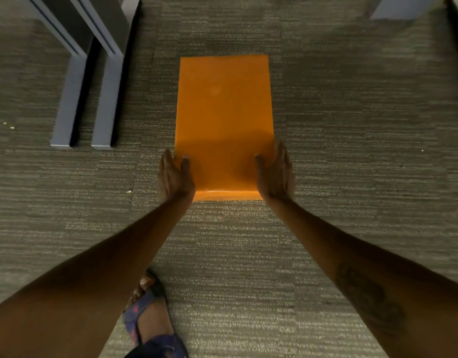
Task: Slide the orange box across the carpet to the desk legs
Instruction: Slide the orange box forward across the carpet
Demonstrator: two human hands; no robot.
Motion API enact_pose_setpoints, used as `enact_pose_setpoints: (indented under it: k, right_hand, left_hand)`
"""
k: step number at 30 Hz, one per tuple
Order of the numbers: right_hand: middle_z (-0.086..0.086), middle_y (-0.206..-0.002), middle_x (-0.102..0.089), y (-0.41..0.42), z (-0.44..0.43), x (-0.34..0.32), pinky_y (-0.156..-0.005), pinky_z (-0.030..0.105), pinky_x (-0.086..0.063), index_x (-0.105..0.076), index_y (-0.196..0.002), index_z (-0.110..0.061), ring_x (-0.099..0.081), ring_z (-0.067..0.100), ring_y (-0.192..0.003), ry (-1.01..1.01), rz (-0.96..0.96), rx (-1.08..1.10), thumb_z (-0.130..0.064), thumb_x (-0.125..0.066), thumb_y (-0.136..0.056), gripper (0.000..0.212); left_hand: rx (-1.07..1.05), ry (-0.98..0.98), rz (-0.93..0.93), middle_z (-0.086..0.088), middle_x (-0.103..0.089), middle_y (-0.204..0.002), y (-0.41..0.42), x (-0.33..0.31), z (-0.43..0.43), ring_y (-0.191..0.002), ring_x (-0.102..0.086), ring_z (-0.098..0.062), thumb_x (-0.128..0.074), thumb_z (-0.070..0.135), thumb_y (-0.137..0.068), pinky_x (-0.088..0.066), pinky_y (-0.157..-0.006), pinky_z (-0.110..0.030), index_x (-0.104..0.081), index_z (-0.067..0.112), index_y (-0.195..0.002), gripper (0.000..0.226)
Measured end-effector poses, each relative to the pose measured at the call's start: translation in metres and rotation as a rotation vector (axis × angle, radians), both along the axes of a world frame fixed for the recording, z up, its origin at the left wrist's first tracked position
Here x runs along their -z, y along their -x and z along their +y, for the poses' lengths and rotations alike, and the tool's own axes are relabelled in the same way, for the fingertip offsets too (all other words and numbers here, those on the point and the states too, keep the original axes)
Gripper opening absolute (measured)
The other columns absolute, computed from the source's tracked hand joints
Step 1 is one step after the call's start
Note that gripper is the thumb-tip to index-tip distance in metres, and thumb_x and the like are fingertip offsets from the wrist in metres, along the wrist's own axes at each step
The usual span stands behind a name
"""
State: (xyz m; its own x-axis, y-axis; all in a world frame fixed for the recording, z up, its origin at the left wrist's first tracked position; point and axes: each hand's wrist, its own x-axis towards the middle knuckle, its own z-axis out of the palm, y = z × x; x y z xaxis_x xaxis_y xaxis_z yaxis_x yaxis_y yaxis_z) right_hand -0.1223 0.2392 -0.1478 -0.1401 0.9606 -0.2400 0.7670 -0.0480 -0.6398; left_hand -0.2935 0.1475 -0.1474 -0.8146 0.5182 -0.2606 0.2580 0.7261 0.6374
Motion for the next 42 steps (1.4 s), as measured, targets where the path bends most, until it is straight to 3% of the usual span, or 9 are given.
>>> enact_pose_setpoints:
  k: [5, 9, 22, 29, 31, 33, 35, 37, 42]
  right_hand:
    - [0.008, -0.166, -0.013, -0.018, -0.017, -0.015, -0.12, 0.047, -0.024, -0.011, -0.159, -0.015, -0.018, 0.027, -0.152, -0.043, -0.05, -0.089, -0.049, -0.04, -0.101, 0.073]
    - [0.009, -0.166, -0.014, -0.029, -0.023, -0.021, -0.12, 0.047, -0.025, -0.012, -0.158, -0.015, -0.019, 0.028, -0.151, -0.029, -0.056, -0.108, -0.048, -0.041, -0.101, 0.072]
    - [0.012, -0.161, -0.026, -0.015, -0.013, -0.015, -0.112, 0.052, -0.035, -0.024, -0.155, -0.013, -0.031, 0.034, -0.144, 0.015, -0.078, -0.083, -0.046, -0.043, -0.099, 0.067]
    - [0.015, -0.153, -0.04, -0.005, -0.002, 0.006, -0.102, 0.046, -0.044, -0.025, -0.153, -0.013, -0.047, 0.036, -0.132, 0.067, -0.027, -0.022, -0.041, -0.036, -0.103, 0.058]
    - [0.015, -0.135, -0.056, -0.004, -0.001, 0.015, -0.082, 0.035, -0.044, -0.035, -0.145, -0.011, -0.058, 0.036, -0.116, 0.099, 0.031, 0.023, -0.036, -0.032, -0.106, 0.047]
    - [0.007, -0.111, -0.06, -0.003, 0.0, 0.022, -0.065, 0.029, -0.036, -0.042, -0.137, -0.011, -0.061, 0.028, -0.094, 0.15, 0.128, 0.064, -0.033, -0.026, -0.108, 0.04]
    - [0.0, -0.107, -0.057, -0.002, 0.0, 0.027, -0.068, 0.029, -0.038, -0.046, -0.137, -0.013, -0.057, 0.021, -0.088, 0.178, 0.23, 0.094, -0.034, -0.026, -0.108, 0.04]
    - [0.007, -0.104, -0.062, -0.001, -0.002, 0.03, -0.074, 0.035, -0.044, -0.05, -0.131, -0.015, -0.059, 0.024, -0.088, 0.189, 0.326, 0.121, -0.036, -0.028, -0.108, 0.038]
    - [-0.009, -0.099, -0.062, 0.024, -0.003, 0.033, -0.071, 0.032, -0.047, -0.055, -0.128, -0.021, -0.058, 0.008, -0.081, 0.188, 0.434, 0.179, -0.037, -0.032, -0.107, 0.034]
  left_hand:
    - [0.111, 0.112, 0.169, -0.006, -0.017, -0.165, -0.017, -0.012, -0.017, -0.15, -0.021, -0.031, -0.036, 0.048, -0.101, -0.024, -0.119, -0.051, -0.018, 0.017, -0.157, 0.066]
    - [0.145, 0.133, 0.183, -0.006, -0.015, -0.165, -0.022, -0.018, -0.024, -0.15, -0.019, -0.032, -0.033, 0.049, -0.102, -0.025, -0.118, -0.053, -0.018, 0.02, -0.157, 0.064]
    - [0.141, 0.085, 0.127, -0.009, -0.02, -0.164, 0.0, -0.012, -0.018, -0.149, -0.023, -0.03, -0.034, 0.049, -0.101, -0.022, -0.118, -0.044, -0.018, 0.018, -0.157, 0.066]
    - [0.024, 0.011, -0.109, -0.01, -0.028, -0.161, 0.006, 0.008, -0.012, -0.145, -0.032, -0.033, -0.03, 0.054, -0.101, -0.032, -0.115, -0.052, -0.02, 0.019, -0.156, 0.067]
    - [0.003, 0.008, -0.147, -0.012, -0.041, -0.153, 0.008, 0.014, -0.009, -0.136, -0.043, -0.035, -0.029, 0.055, -0.101, -0.041, -0.106, -0.048, -0.03, 0.017, -0.151, 0.063]
    - [0.007, -0.004, -0.164, -0.012, -0.055, -0.138, 0.011, 0.02, -0.006, -0.121, -0.055, -0.034, -0.031, 0.052, -0.101, -0.044, -0.086, -0.039, -0.042, 0.015, -0.141, 0.055]
    - [0.01, 0.009, -0.148, -0.011, -0.06, -0.128, 0.016, 0.026, -0.003, -0.108, -0.059, -0.03, -0.034, 0.046, -0.102, -0.038, -0.073, -0.031, -0.045, 0.016, -0.137, 0.047]
    - [0.017, -0.007, -0.143, -0.01, -0.062, -0.125, 0.021, 0.031, -0.004, -0.095, -0.057, -0.024, -0.036, 0.041, -0.103, -0.034, -0.062, -0.027, -0.045, 0.016, -0.137, 0.043]
    - [-0.002, -0.135, -0.244, -0.007, -0.063, -0.125, 0.052, 0.033, 0.0, -0.103, -0.061, -0.026, -0.037, 0.037, -0.103, -0.052, -0.082, -0.041, -0.048, 0.017, -0.136, 0.04]
